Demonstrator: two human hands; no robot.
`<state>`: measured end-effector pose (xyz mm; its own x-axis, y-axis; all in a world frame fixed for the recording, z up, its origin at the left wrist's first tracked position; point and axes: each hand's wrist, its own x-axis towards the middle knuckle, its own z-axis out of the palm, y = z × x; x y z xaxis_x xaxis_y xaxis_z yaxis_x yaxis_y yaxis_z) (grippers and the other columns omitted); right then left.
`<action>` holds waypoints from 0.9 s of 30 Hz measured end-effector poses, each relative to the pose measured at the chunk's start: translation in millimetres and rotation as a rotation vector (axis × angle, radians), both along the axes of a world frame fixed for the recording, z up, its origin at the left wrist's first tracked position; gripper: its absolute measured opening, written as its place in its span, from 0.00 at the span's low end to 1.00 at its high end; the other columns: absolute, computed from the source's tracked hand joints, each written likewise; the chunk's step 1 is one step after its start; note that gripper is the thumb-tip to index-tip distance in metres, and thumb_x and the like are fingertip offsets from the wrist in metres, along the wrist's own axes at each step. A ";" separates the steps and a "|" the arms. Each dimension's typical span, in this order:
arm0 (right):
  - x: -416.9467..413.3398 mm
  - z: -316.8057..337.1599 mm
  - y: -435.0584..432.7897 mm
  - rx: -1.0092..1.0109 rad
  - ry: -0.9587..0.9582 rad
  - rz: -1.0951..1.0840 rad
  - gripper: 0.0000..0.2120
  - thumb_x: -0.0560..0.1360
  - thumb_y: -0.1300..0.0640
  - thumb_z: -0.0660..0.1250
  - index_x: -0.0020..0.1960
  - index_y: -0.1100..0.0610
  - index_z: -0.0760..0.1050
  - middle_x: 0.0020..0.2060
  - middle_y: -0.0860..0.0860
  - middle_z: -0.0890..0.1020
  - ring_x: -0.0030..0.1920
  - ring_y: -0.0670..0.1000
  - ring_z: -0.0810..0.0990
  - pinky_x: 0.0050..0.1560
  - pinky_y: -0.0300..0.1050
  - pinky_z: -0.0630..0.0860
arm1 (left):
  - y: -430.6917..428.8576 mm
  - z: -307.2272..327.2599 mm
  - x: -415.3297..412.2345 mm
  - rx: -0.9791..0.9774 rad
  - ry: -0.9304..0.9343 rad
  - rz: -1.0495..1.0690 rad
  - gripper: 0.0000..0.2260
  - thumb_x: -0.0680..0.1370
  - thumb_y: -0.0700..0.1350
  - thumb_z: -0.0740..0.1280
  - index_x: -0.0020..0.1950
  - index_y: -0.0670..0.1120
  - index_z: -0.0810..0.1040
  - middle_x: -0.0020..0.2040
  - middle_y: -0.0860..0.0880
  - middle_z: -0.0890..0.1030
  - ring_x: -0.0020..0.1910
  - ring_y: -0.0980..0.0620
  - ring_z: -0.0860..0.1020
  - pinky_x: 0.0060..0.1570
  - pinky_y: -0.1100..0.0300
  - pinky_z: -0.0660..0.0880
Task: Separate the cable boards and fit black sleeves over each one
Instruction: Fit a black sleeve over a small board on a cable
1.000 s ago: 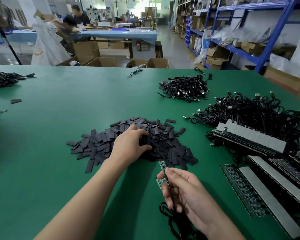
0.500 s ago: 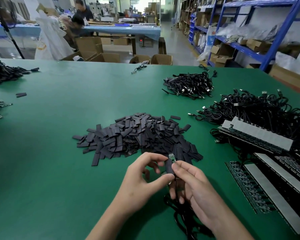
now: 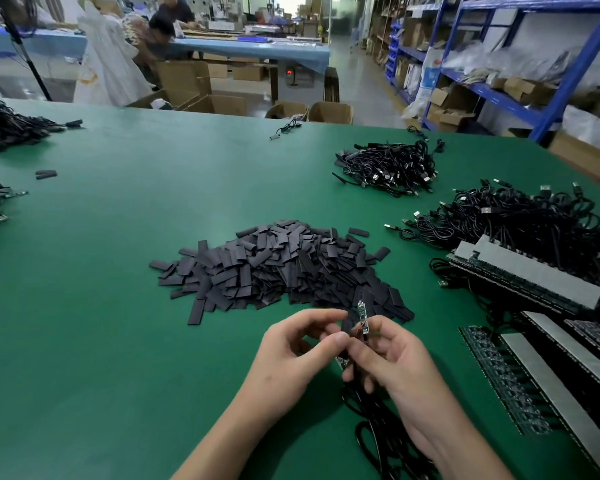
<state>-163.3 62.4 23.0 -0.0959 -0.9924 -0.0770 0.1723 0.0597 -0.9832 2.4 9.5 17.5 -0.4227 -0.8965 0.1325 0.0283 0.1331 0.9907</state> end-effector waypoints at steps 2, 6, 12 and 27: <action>2.0 0.0 -0.5 -0.017 0.072 -0.031 0.12 0.69 0.48 0.81 0.45 0.51 0.81 0.43 0.59 0.87 0.34 0.52 0.84 0.28 0.35 0.70 | -1.1 -1.6 -1.1 0.015 -0.034 0.029 0.09 0.74 0.52 0.74 0.55 0.55 0.86 0.49 0.52 0.86 0.50 0.53 0.84 0.52 0.62 0.77; 5.4 1.4 0.4 -0.037 0.190 -0.066 0.09 0.70 0.49 0.78 0.44 0.50 0.79 0.39 0.56 0.86 0.34 0.52 0.85 0.29 0.34 0.71 | -3.7 -3.6 0.6 0.053 -0.036 0.042 0.09 0.73 0.53 0.75 0.52 0.56 0.87 0.50 0.52 0.87 0.50 0.54 0.85 0.51 0.65 0.77; 4.4 -4.8 -0.6 -0.054 0.322 -0.077 0.14 0.77 0.66 0.74 0.44 0.47 0.79 0.39 0.54 0.86 0.34 0.53 0.86 0.32 0.32 0.73 | -3.7 -5.4 2.1 0.079 -0.029 0.030 0.11 0.72 0.55 0.75 0.53 0.55 0.87 0.50 0.51 0.87 0.48 0.54 0.85 0.50 0.61 0.78; 4.8 0.3 4.6 -0.127 0.405 -0.158 0.11 0.79 0.44 0.63 0.47 0.45 0.82 0.34 0.52 0.85 0.33 0.50 0.84 0.36 0.36 0.76 | -11.4 -7.4 9.1 -0.401 -0.237 0.263 0.12 0.74 0.43 0.78 0.55 0.56 0.87 0.52 0.61 0.85 0.55 0.55 0.82 0.51 0.61 0.77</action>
<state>-158.5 67.0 23.3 -0.2442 -0.9623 0.1195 -0.2303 -0.0622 -0.9711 11.6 -2.0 10.1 -0.2509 -0.8745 0.4151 -0.2750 0.4756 0.8356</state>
